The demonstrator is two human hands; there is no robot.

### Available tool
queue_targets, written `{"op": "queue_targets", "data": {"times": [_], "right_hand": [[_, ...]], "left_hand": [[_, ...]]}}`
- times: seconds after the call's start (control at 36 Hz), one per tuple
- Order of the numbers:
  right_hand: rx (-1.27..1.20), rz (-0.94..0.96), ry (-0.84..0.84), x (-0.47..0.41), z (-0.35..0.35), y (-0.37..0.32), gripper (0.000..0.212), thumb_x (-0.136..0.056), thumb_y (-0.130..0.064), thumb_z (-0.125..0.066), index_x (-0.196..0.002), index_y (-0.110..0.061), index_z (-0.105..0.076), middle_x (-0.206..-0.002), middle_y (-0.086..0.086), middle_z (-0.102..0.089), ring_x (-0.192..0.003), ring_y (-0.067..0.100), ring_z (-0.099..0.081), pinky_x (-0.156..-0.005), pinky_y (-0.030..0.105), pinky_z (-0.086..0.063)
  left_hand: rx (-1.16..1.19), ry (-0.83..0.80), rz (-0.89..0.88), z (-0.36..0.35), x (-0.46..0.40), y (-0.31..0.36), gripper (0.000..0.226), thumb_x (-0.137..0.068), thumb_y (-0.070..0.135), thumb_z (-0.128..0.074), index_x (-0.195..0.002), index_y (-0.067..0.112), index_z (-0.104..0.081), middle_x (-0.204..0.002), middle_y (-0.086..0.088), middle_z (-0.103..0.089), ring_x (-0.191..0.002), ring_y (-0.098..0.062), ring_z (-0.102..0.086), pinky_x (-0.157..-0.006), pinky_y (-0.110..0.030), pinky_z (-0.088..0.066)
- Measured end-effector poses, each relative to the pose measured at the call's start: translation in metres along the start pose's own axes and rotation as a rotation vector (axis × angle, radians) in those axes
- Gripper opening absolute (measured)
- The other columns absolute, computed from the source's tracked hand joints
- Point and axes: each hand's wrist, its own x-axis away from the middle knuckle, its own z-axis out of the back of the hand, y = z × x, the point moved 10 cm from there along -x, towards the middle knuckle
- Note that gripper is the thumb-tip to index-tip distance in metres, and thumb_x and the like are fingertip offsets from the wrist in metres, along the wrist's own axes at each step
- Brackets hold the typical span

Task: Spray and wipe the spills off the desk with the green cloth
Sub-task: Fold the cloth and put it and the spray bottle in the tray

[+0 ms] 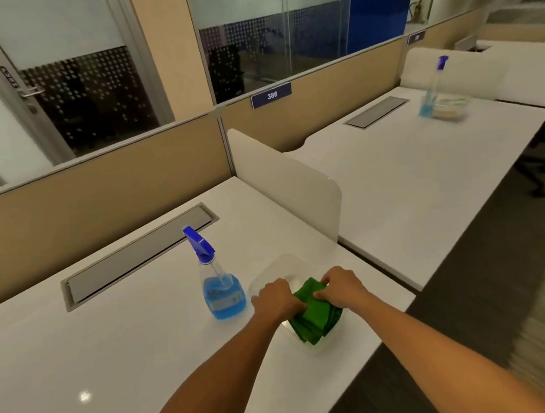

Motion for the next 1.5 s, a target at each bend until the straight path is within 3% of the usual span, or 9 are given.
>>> {"op": "queue_targets", "data": {"times": [0.17, 0.42, 0.67, 0.75, 0.86, 0.97, 1.22, 1.36, 1.5], "right_hand": [[0.227, 0.031, -0.025, -0.004, -0.019, -0.006, 0.032, -0.092, -0.03, -0.071, -0.11, -0.006, -0.062, -0.112, 0.014, -0.071, -0.098, 0.028, -0.069, -0.07, 0.029, -0.048], [0.426, 0.091, -0.012, -0.006, -0.042, -0.007, 0.022, -0.101, -0.02, -0.057, -0.118, -0.009, -0.062, -0.117, 0.012, -0.069, -0.104, 0.028, -0.068, -0.085, 0.034, -0.056], [0.517, 0.143, -0.004, -0.002, -0.052, -0.006, 0.02, -0.104, -0.022, -0.052, -0.116, -0.01, -0.063, -0.114, 0.009, -0.071, -0.099, 0.024, -0.069, -0.079, 0.03, -0.052], [0.533, 0.168, 0.005, -0.002, -0.046, -0.012, 0.02, -0.103, -0.021, -0.054, -0.117, -0.01, -0.063, -0.114, 0.01, -0.07, -0.1, 0.025, -0.069, -0.079, 0.03, -0.053], [0.533, 0.196, 0.024, -0.003, -0.032, -0.03, 0.019, -0.101, -0.021, -0.056, -0.112, -0.01, -0.065, -0.112, 0.01, -0.07, -0.099, 0.027, -0.069, -0.073, 0.031, -0.051], [0.378, 0.246, 0.035, -0.007, -0.019, -0.061, 0.033, -0.1, -0.032, -0.059, -0.126, -0.013, -0.065, -0.122, 0.008, -0.07, -0.106, 0.027, -0.067, -0.083, 0.034, -0.055], [0.088, 0.453, -0.018, -0.006, -0.038, -0.171, 0.077, -0.094, -0.046, -0.068, -0.157, -0.022, -0.032, -0.153, 0.007, -0.051, -0.137, 0.026, -0.052, -0.111, 0.041, -0.046], [0.032, 0.546, -0.064, -0.005, -0.067, -0.214, 0.086, -0.09, -0.043, -0.074, -0.159, -0.021, -0.027, -0.154, 0.008, -0.049, -0.137, 0.029, -0.05, -0.106, 0.042, -0.047], [-0.066, 0.552, -0.136, -0.014, -0.093, -0.229, 0.063, -0.088, -0.031, -0.079, -0.14, -0.018, -0.047, -0.129, 0.007, -0.065, -0.115, 0.026, -0.063, -0.084, 0.032, -0.05]], "left_hand": [[-0.202, 0.001, -0.025, -0.015, -0.011, -0.007, 0.057, -0.078, 0.049, -0.071, -0.124, 0.018, -0.056, -0.119, -0.003, -0.065, -0.117, -0.024, -0.056, -0.112, -0.046, -0.033], [-0.342, 0.016, -0.019, -0.041, -0.01, -0.016, 0.039, -0.084, 0.05, -0.064, -0.112, 0.023, -0.063, -0.11, 0.0, -0.066, -0.112, -0.021, -0.054, -0.107, -0.044, -0.028], [-0.214, 0.172, -0.091, -0.039, 0.008, -0.016, 0.031, -0.092, 0.042, -0.051, -0.112, 0.024, -0.065, -0.115, -0.002, -0.067, -0.12, -0.025, -0.047, -0.1, -0.044, -0.031], [-0.042, 0.295, -0.079, -0.032, 0.024, -0.021, 0.053, -0.093, 0.042, -0.056, -0.143, 0.028, -0.044, -0.158, -0.002, -0.035, -0.146, -0.028, -0.026, -0.117, -0.047, -0.025], [0.32, 0.467, 0.024, -0.024, 0.056, -0.035, 0.084, -0.093, 0.039, -0.061, -0.157, 0.023, -0.01, -0.167, -0.004, 0.008, -0.153, -0.03, -0.002, -0.121, -0.046, -0.024], [0.693, 0.465, 0.161, -0.038, 0.074, -0.051, 0.084, -0.093, 0.034, -0.064, -0.157, 0.018, -0.011, -0.167, -0.008, -0.004, -0.152, -0.028, -0.015, -0.119, -0.041, -0.028], [0.817, 0.323, 0.338, -0.059, 0.073, -0.07, 0.052, -0.096, 0.021, -0.061, -0.145, 0.016, -0.044, -0.145, -0.006, -0.056, -0.111, -0.024, -0.068, -0.099, -0.04, -0.056], [0.75, 0.307, 0.369, -0.05, 0.065, -0.075, 0.049, -0.096, 0.019, -0.061, -0.143, 0.014, -0.048, -0.141, -0.005, -0.058, -0.124, -0.021, -0.06, -0.103, -0.032, -0.048], [0.721, 0.279, 0.381, -0.044, 0.057, -0.079, 0.047, -0.096, 0.015, -0.06, -0.142, 0.012, -0.049, -0.142, -0.006, -0.057, -0.126, -0.021, -0.058, -0.105, -0.031, -0.047]]}}
